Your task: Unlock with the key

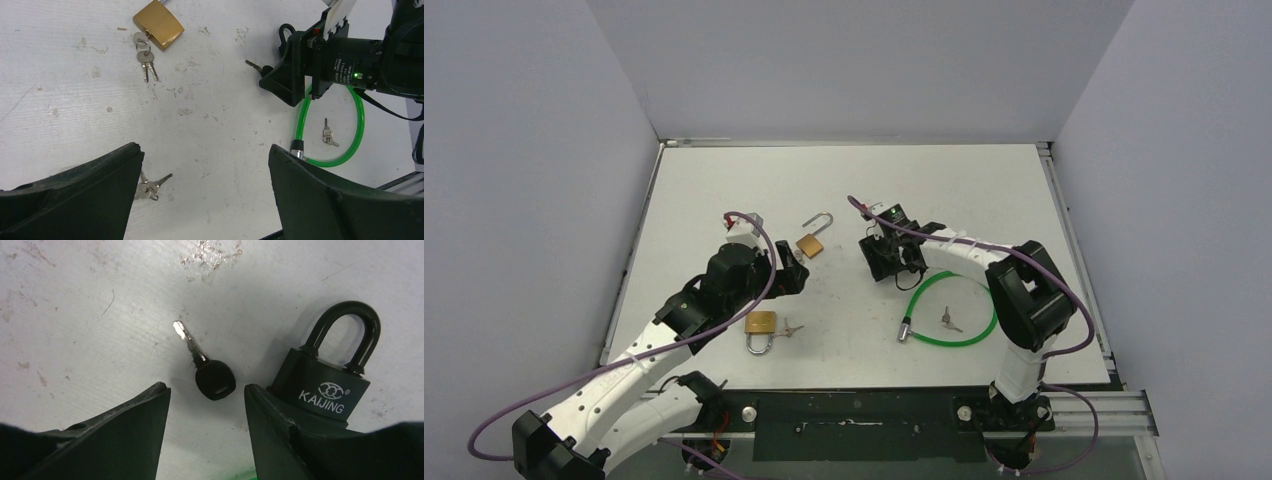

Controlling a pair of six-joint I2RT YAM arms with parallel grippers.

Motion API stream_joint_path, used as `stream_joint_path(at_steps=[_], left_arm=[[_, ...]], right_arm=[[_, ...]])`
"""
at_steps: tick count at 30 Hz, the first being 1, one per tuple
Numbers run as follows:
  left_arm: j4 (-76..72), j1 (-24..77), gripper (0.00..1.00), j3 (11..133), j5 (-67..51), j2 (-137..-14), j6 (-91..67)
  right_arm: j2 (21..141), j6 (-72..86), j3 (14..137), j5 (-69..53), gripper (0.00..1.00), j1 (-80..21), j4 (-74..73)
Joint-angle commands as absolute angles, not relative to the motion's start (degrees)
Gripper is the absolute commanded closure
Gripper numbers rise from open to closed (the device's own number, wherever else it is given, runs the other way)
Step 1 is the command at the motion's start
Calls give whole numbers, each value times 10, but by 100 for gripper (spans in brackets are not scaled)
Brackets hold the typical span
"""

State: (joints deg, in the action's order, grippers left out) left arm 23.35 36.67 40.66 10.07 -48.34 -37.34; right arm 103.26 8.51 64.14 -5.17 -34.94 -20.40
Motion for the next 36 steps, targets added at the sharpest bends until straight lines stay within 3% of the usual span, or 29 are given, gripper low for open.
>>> stream_joint_path(at_steps=[1,7,13,19,26,31,36], left_arm=[[219,364,6,408,98,-483,-378],[218,364,6,408,102,-490,-374],[219,363,6,408,104,-493,-374],[213,363,6,406,103,-496,-376],[198,362,6,403,93,-509,-380],[195,361,6,401,86,-512,-385],[197,360,6,399,86,-509,-387]], right_arm=[[1048,46,690,-13,42,-352,-228],[1048,54,698,-15,40,-352,-221],[972,127,657,34,36,-347,-174],[892,198,587,120,23,-322,-149],[926,197,577,124,10,-315,-183],[958,193,586,115,9,-315,-176],[987,193,598,117,17,-314,-165]])
